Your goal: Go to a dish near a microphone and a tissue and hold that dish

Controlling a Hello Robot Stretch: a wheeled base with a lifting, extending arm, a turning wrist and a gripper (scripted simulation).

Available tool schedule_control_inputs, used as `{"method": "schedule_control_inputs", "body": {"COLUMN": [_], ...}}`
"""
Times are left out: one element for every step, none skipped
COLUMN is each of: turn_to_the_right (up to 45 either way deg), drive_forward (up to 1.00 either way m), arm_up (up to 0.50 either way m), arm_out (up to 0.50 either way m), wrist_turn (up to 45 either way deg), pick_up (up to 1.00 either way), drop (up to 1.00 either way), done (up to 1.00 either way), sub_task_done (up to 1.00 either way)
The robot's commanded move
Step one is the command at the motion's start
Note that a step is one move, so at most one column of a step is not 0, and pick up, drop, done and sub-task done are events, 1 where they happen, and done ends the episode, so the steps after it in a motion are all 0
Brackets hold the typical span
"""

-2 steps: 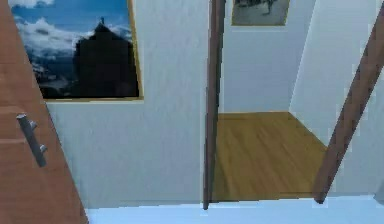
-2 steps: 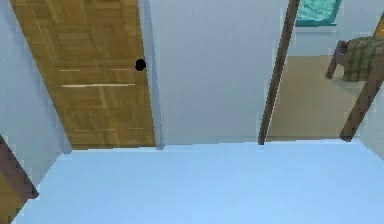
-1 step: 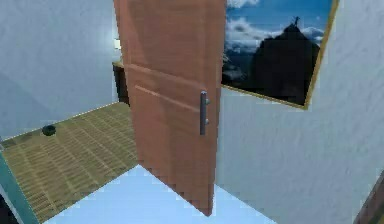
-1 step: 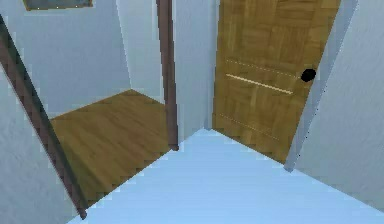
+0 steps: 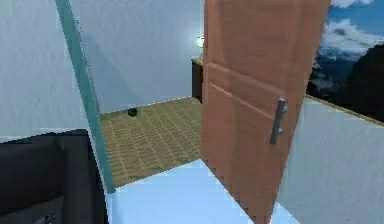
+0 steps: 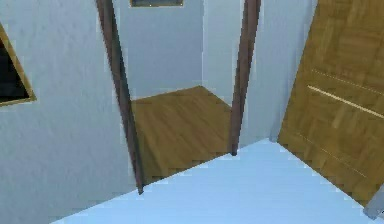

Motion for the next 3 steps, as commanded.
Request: {"method": "schedule_control_inputs", "body": {"turn_to_the_right": [0.0, -6.0, 0.0], "drive_forward": [0.50, 0.00, 1.00], "arm_up": [0.00, 0.00, 0.00], "arm_out": [0.00, 0.00, 0.00], "wrist_turn": [0.0, 0.0, 0.0], "pick_up": [0.00, 0.00, 0.00], "drop": [0.00, 0.00, 0.00], "done": [0.00, 0.00, 0.00], "sub_task_done": [0.00, 0.00, 0.00]}}
